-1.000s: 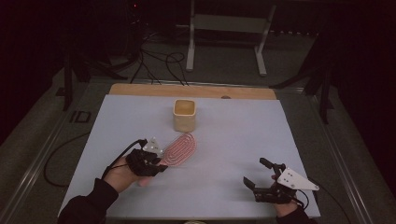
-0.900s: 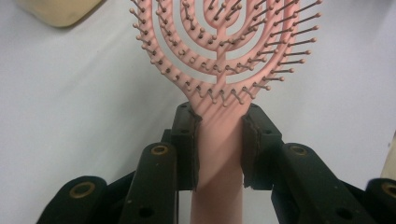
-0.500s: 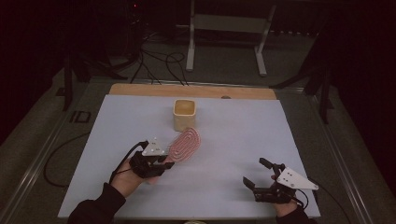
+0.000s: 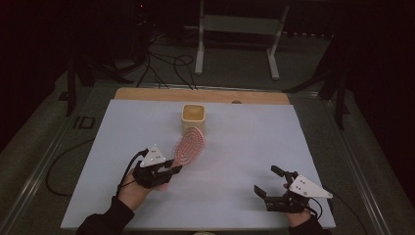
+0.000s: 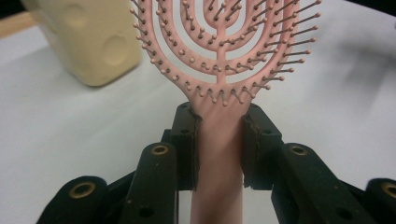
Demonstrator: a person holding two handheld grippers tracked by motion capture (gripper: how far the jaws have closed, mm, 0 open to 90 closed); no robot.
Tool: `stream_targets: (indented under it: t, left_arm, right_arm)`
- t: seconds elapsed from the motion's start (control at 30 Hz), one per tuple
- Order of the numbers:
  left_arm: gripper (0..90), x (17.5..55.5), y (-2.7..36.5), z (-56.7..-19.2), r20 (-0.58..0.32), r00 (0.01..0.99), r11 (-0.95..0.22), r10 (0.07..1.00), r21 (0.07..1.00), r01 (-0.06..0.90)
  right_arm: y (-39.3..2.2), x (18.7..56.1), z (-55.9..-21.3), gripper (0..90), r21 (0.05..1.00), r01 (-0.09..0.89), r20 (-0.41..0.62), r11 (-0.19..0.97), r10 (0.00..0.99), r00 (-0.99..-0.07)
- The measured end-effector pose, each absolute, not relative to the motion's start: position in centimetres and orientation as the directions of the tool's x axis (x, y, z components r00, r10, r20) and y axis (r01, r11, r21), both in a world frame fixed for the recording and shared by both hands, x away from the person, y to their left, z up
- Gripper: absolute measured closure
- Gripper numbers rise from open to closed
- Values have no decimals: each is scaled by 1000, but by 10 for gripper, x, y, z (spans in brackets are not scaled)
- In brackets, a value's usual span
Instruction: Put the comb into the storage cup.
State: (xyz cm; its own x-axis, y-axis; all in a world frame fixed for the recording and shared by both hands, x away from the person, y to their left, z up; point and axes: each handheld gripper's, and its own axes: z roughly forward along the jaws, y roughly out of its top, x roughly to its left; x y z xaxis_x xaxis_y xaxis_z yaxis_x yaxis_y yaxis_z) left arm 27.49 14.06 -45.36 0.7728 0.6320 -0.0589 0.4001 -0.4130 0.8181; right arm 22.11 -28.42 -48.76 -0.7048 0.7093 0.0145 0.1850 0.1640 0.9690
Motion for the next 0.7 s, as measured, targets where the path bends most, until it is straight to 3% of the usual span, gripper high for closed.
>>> stream_targets:
  t: [0.7]
  left_arm:
    - [710, 260, 135, -467, -64, 687, -270, 724, 890, 367]
  right_arm:
    - [-285, 222, -486, 83, 970, 186, 18, 154, 723, -691]
